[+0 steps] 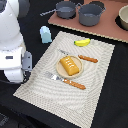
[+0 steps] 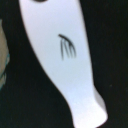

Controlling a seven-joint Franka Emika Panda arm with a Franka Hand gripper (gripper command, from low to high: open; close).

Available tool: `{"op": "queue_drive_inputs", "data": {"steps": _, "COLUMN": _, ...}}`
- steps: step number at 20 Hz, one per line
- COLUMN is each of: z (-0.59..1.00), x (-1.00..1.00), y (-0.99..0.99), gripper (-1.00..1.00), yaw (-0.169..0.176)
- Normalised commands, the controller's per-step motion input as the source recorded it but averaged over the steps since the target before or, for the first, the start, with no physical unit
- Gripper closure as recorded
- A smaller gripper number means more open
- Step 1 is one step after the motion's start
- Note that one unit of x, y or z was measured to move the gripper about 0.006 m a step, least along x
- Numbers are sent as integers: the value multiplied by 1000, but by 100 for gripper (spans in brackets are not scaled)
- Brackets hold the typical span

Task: Interact with the objects in diverse but meaningful ways.

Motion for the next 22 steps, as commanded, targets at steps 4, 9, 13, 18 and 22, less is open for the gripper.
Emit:
{"op": "queue_drive_inputs", "data": {"steps": 4, "z": -254, "x": -175, "y": 126, "gripper": -100, "yaw": 0}}
{"op": "queue_drive_inputs", "data": {"steps": 9, "z": -243, "x": -41, "y": 27, "gripper": 100, "yaw": 0}}
{"op": "queue_drive_inputs", "data": {"steps": 13, "z": -177, "x": 0, "y": 0, "gripper": 100, "yaw": 0}}
{"op": "queue_drive_inputs", "data": {"steps": 18, "z": -149, "x": -41, "y": 0, "gripper": 100, "yaw": 0}}
{"op": "queue_drive_inputs", "data": {"steps": 22, "z": -217, "x": -112, "y": 5, "gripper": 100, "yaw": 12}}
